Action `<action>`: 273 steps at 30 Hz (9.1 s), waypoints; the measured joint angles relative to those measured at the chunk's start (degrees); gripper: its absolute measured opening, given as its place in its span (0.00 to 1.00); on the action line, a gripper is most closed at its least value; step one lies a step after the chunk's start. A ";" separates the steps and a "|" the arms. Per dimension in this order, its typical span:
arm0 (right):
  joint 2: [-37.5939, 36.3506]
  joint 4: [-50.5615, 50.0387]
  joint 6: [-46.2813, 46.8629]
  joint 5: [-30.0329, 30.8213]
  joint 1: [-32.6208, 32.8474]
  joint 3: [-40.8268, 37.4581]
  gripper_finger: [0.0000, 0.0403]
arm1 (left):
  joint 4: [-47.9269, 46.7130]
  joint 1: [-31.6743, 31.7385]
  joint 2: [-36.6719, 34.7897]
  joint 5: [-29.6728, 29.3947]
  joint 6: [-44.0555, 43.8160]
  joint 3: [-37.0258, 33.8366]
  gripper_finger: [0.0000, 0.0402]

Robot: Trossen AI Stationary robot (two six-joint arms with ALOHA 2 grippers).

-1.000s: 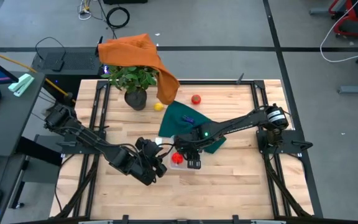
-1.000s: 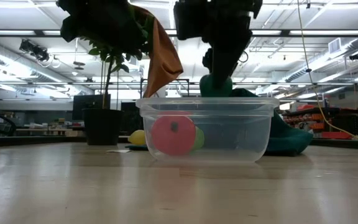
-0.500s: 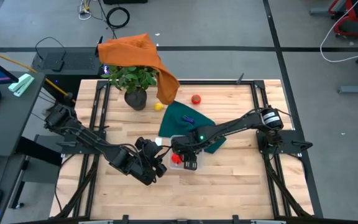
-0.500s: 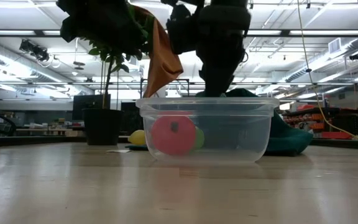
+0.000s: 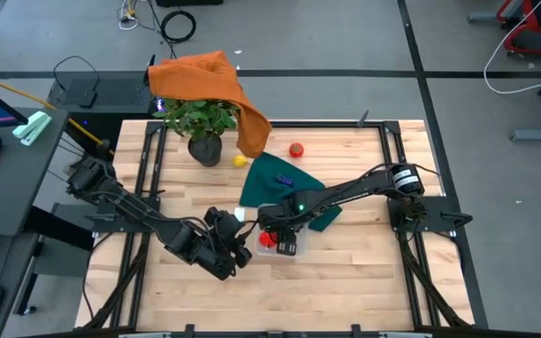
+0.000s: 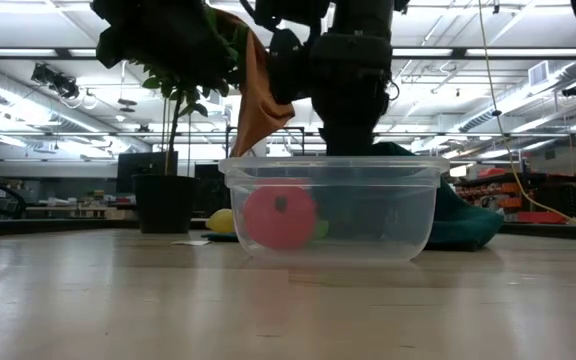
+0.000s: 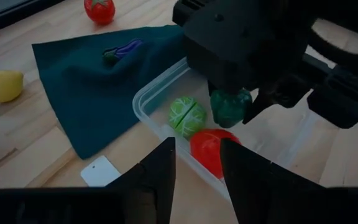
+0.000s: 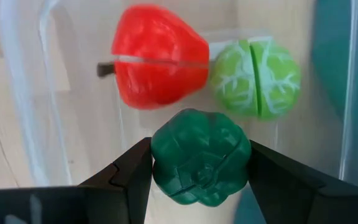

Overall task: Pick and placing Produce into tupperware
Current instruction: Put the bell pepper into the transparent basket, then put the tomato into the transparent basket

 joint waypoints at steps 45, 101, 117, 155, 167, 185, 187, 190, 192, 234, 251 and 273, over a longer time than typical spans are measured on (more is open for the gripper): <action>-7.53 -6.08 4.67 3.04 -0.26 0.13 0.64 | 0.07 0.00 -0.07 -0.26 0.05 0.07 0.33; -11.45 -5.06 -8.72 7.43 -37.90 0.17 0.90 | 5.79 9.17 -0.07 -2.38 -1.92 0.04 0.35; -6.42 -1.22 -14.94 0.12 -40.00 0.17 0.93 | 7.87 13.58 -0.07 -2.35 -1.92 0.04 0.35; 1.30 3.30 -10.29 -4.68 -42.88 0.17 0.92 | 7.83 15.87 -0.07 1.54 -1.41 0.02 0.33; 2.08 5.40 -9.00 -3.22 -43.01 0.17 0.91 | 7.85 15.87 -0.07 1.84 -1.39 0.02 0.34; 2.49 5.32 -10.13 -5.46 -43.15 0.17 0.89 | 7.87 15.87 -0.07 1.82 -1.43 0.02 0.33; 2.61 5.36 -10.14 -5.50 -43.15 0.17 0.89 | 7.87 15.87 -0.07 1.81 -1.43 0.02 0.33; 2.82 4.98 -10.26 -5.63 -43.15 0.05 0.89 | 7.87 15.87 -0.07 1.80 -1.43 0.02 0.34; 3.22 5.30 -10.15 -5.65 -43.13 0.02 0.89 | 7.87 15.87 -0.07 1.80 -1.43 0.02 0.35; 4.75 5.58 -10.53 -3.96 -42.99 -0.11 0.66 | 7.91 15.87 -0.07 1.79 -1.46 0.02 0.33; 4.73 5.57 -10.52 -3.96 -42.99 -0.11 0.62 | 7.90 15.87 -0.07 1.80 -1.41 0.02 0.32; 4.66 5.55 -10.49 -3.96 -42.99 -0.11 0.61 | 7.90 15.87 -0.07 1.78 -1.33 0.02 0.33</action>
